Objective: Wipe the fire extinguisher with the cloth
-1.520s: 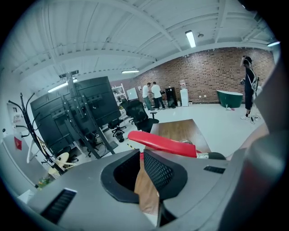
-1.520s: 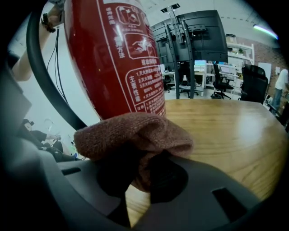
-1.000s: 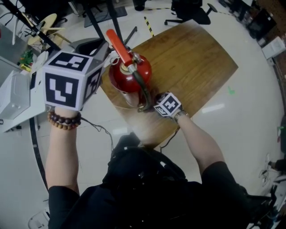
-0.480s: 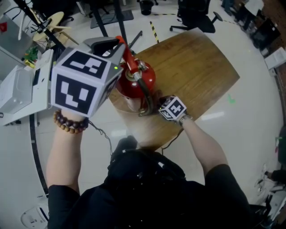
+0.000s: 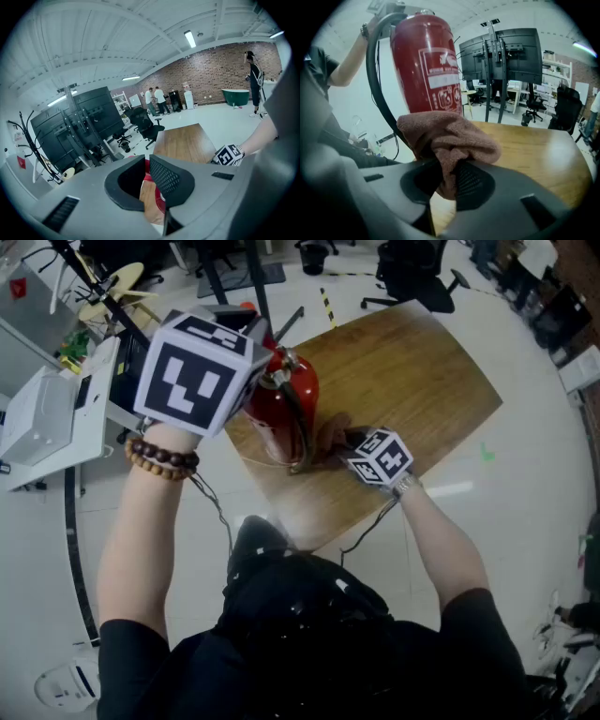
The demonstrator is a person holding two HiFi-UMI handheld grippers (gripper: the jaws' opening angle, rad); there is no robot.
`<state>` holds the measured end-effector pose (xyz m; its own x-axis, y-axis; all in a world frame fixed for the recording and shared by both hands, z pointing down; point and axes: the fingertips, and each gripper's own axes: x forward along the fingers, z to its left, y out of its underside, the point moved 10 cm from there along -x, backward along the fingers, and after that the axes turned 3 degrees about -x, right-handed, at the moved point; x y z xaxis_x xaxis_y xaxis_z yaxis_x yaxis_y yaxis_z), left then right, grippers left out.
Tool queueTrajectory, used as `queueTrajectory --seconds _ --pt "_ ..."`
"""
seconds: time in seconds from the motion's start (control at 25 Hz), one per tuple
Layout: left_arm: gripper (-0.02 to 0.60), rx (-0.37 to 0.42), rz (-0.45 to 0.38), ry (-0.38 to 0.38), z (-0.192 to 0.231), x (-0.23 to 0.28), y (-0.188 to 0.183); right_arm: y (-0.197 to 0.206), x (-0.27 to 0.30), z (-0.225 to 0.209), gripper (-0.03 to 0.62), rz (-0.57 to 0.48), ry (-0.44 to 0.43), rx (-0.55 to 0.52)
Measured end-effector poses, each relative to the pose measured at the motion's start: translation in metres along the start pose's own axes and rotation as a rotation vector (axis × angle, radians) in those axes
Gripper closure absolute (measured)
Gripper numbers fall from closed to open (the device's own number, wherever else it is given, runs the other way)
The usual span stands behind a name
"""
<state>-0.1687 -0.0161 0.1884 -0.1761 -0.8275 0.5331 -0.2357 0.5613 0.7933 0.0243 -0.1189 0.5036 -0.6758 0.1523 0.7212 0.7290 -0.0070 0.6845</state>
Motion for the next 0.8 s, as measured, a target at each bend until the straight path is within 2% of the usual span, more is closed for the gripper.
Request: queueTrajectory --seconds 0.2,0.44,0.8 --pt "0.570 0.011 0.031 -0.018 0.000 0.000 -0.002 -0.028 -0.040 0.005 0.513 -0.095 0.017 -0.014" --pt "0.571 -0.003 0.026 -0.010 -0.001 0.001 -0.001 -0.061 -0.077 0.013 0.513 -0.198 0.041 -0.064" --pt "0.571 0.012 0.000 -0.001 0.000 0.004 -0.001 -0.100 -0.111 0.023 0.513 -0.262 0.100 -0.128"
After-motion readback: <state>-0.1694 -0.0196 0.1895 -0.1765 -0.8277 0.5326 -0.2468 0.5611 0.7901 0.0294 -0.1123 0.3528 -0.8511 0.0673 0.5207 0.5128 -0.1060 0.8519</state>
